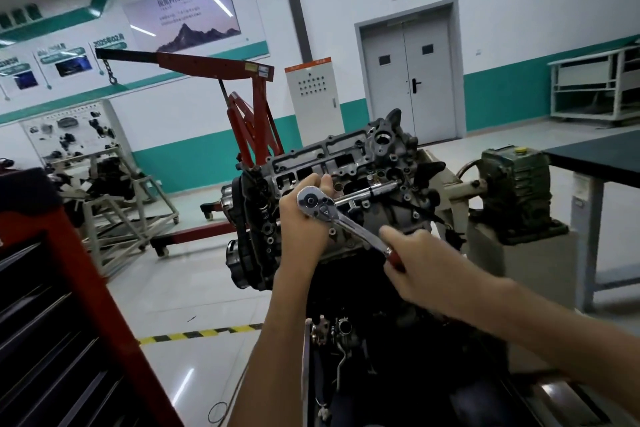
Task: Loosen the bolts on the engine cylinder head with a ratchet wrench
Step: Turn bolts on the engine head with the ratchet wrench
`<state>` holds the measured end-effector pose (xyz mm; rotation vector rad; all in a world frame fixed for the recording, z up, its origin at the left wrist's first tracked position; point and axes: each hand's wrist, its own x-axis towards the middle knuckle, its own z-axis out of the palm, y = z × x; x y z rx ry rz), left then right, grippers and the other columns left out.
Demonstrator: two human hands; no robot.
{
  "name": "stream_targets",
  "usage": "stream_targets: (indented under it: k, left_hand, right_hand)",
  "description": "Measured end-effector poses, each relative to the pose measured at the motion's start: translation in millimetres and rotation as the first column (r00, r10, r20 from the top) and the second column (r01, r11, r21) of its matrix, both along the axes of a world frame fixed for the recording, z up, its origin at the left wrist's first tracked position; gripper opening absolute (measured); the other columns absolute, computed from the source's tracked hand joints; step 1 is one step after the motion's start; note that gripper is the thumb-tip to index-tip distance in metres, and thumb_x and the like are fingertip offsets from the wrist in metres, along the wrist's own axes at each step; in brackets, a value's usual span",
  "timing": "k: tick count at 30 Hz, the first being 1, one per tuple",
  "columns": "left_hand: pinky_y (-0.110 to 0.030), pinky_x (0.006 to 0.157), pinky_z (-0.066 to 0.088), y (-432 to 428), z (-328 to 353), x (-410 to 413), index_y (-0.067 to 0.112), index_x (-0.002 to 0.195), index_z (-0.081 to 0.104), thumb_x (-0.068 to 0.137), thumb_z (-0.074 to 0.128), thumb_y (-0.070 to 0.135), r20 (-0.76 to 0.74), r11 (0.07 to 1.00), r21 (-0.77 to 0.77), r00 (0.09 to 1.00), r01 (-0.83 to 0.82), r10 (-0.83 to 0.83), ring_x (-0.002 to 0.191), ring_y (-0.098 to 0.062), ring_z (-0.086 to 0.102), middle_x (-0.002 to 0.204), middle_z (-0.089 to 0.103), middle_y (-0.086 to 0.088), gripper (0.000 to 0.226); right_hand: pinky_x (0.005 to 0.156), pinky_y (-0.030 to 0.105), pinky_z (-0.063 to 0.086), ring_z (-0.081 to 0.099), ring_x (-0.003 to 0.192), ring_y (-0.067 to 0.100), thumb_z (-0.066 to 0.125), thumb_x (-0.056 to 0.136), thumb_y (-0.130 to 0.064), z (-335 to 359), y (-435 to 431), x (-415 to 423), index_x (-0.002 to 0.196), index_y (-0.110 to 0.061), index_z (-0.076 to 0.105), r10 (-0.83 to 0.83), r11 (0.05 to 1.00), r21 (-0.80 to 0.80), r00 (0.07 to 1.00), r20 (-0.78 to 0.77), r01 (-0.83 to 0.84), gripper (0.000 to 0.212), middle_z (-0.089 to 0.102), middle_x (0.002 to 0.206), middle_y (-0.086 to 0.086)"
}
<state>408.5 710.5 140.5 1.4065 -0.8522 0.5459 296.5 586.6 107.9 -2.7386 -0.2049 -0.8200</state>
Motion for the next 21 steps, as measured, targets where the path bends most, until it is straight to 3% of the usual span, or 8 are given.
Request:
stream_targets:
  k: [4, 6, 7, 9, 12, 16, 18, 21]
  left_hand:
    - [-0.021, 0.052, 0.029, 7, 6, 5, 0.006, 0.06, 0.045, 0.096, 0.054, 0.017, 0.109, 0.987, 0.161, 0.993, 0.025, -0.043, 0.052, -0.004, 0.034, 0.054, 0.038, -0.002, 0.038]
    - [-0.027, 0.054, 0.031, 6, 8, 4, 0.001, 0.063, 0.053, 0.093, 0.054, 0.012, 0.134, 0.98, 0.196, 0.99, 0.024, -0.051, 0.054, -0.007, 0.037, 0.053, 0.045, -0.008, 0.032]
    - [-0.026, 0.054, 0.032, 6, 6, 5, 0.011, 0.061, 0.055, 0.092, 0.055, 0.01, 0.111, 0.985, 0.169, 0.993, 0.031, -0.051, 0.054, -0.006, 0.038, 0.051, 0.046, -0.002, 0.031]
    - [-0.02, 0.053, 0.03, 5, 1, 4, 0.029, 0.057, 0.044, 0.093, 0.057, 0.011, 0.044, 0.997, 0.07, 0.998, 0.039, -0.042, 0.052, -0.002, 0.033, 0.05, 0.041, 0.01, 0.042]
    - [-0.011, 0.051, 0.029, -3, -7, -2, 0.031, 0.06, 0.038, 0.095, 0.057, 0.021, 0.058, 0.998, -0.056, 0.998, -0.013, 0.017, 0.05, 0.001, 0.033, 0.052, 0.038, 0.014, 0.041]
    - [-0.016, 0.063, 0.041, -20, -7, -4, 0.034, 0.068, 0.053, 0.092, 0.056, 0.021, -0.046, 0.988, -0.146, 0.998, -0.054, 0.048, 0.056, 0.006, 0.05, 0.059, 0.056, 0.022, 0.027]
    - [-0.014, 0.066, 0.047, -21, -7, -4, 0.037, 0.072, 0.06, 0.085, 0.054, 0.038, -0.102, 0.984, -0.173, 0.995, -0.034, 0.017, 0.064, 0.01, 0.057, 0.067, 0.062, 0.027, 0.014]
    - [-0.007, 0.056, 0.041, -11, -5, 0, 0.041, 0.067, 0.061, 0.084, 0.056, 0.04, -0.051, 0.989, -0.149, 0.999, -0.022, 0.015, 0.056, 0.007, 0.052, 0.059, 0.058, 0.025, 0.018]
  right_hand:
    - [0.043, 0.015, 0.026, 0.043, 0.047, 0.007, 0.052, 0.085, -0.02, 72, -51, 4, 0.091, -0.018, 0.043, -0.087, 0.88, -0.457, 0.989, 0.116, 0.131, 0.011, 0.035, 0.056, -0.013]
    - [0.046, 0.017, 0.019, 0.034, 0.046, 0.005, 0.053, 0.083, -0.021, 90, -57, 8, 0.089, -0.018, 0.039, -0.135, 0.832, -0.514, 0.975, 0.178, 0.209, 0.016, 0.03, 0.055, -0.013]
    - [0.045, 0.015, 0.019, 0.034, 0.046, 0.002, 0.053, 0.083, -0.019, 88, -54, 9, 0.087, -0.018, 0.036, -0.154, 0.839, -0.499, 0.974, 0.164, 0.216, 0.017, 0.032, 0.056, -0.013]
    - [0.042, 0.011, 0.023, 0.038, 0.047, -0.002, 0.05, 0.085, -0.016, 63, -41, 8, 0.089, -0.017, 0.039, -0.167, 0.908, -0.376, 0.983, 0.08, 0.185, 0.012, 0.04, 0.058, -0.011]
    - [0.04, 0.016, 0.03, 0.045, 0.045, 0.008, 0.05, 0.084, -0.016, 5, -6, 1, 0.083, -0.02, 0.036, -0.138, 0.99, -0.026, 0.989, 0.06, 0.14, 0.015, 0.041, 0.056, -0.008]
    - [0.041, 0.015, 0.033, 0.045, 0.044, 0.01, 0.052, 0.084, -0.014, -42, 57, 7, 0.072, -0.027, 0.033, -0.007, 0.855, 0.517, 0.998, 0.055, -0.023, 0.026, 0.046, 0.059, 0.0]
    - [0.044, 0.019, 0.033, 0.043, 0.045, 0.012, 0.051, 0.083, -0.015, -49, 65, 12, 0.071, -0.027, 0.034, 0.007, 0.835, 0.548, 0.997, 0.074, -0.047, 0.025, 0.045, 0.059, 0.002]
    - [0.044, 0.025, 0.035, 0.045, 0.045, 0.015, 0.051, 0.081, -0.015, -31, 36, 6, 0.077, -0.021, 0.036, 0.047, 0.94, 0.335, 0.997, 0.059, -0.064, 0.017, 0.043, 0.055, -0.004]
